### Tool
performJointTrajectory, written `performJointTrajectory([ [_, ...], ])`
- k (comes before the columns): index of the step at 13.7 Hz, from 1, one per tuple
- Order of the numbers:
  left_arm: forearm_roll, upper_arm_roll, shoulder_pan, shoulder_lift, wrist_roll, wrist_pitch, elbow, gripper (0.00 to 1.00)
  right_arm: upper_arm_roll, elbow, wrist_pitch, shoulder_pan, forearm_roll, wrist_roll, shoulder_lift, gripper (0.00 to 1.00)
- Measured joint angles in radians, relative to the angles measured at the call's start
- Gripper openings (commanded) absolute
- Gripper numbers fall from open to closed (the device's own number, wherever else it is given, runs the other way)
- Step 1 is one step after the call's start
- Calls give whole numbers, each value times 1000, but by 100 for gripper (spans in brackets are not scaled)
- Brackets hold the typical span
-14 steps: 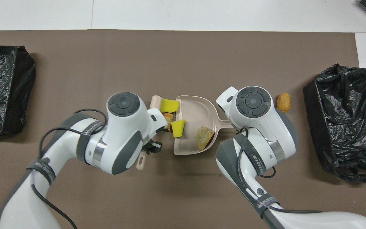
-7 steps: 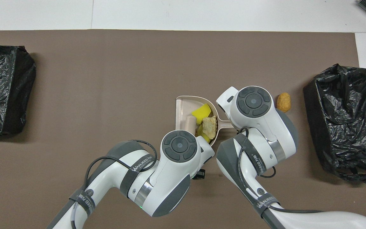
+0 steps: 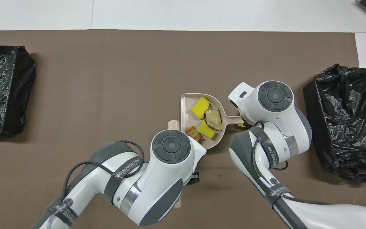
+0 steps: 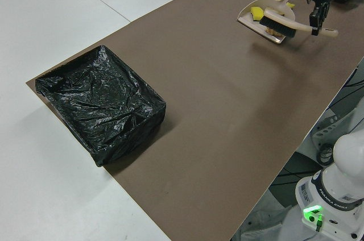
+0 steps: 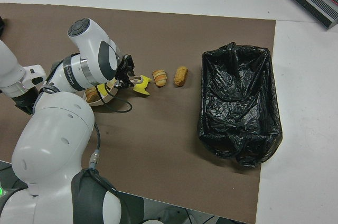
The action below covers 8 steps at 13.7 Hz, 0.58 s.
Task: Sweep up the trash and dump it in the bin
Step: 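Carry the loaded dustpan to the nearer bin with the right gripper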
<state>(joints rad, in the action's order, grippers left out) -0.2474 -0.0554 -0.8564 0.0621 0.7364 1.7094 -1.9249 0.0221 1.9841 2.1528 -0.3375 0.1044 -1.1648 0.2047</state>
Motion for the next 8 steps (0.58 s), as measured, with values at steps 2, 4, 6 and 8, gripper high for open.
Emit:
performJointTrajectory([
  [2, 0, -2, 0, -35, 18, -63, -24, 0, -3, 0, 11, -1, -23, -1, -1, 0],
  [4, 0, 3, -1, -90, 28, -62, -110, 0, -3, -2, 6, 0, -26, -13, -19, 0],
  [6, 0, 30, -4, -172, 29, 33, -261, 0, -1, -11, -53, 9, -27, -66, -57, 0],
  [8, 0, 86, -6, -270, 30, 160, -431, 0, 0, -38, -151, 47, -29, -134, -92, 0],
])
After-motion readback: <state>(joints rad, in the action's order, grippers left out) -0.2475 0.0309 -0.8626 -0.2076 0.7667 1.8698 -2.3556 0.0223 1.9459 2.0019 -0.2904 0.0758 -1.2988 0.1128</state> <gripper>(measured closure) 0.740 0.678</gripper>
